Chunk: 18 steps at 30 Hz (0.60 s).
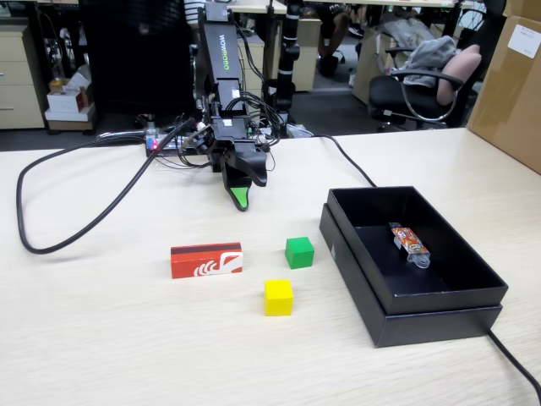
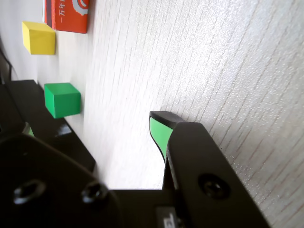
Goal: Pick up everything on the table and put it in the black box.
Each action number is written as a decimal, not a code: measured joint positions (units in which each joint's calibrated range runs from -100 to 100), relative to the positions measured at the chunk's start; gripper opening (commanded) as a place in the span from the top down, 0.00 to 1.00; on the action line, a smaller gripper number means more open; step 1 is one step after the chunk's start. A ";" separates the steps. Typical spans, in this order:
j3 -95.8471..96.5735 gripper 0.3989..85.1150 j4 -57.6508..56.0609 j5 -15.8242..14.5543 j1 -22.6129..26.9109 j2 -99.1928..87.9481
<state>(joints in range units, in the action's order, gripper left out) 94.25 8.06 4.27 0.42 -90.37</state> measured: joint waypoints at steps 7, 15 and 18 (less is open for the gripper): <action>0.46 0.43 0.00 -0.73 0.34 -0.89; 0.46 0.43 -0.08 -0.73 0.34 -1.01; 0.46 0.43 -0.08 -0.73 0.34 -0.89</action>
<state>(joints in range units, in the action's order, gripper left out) 94.70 7.98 3.54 0.76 -91.26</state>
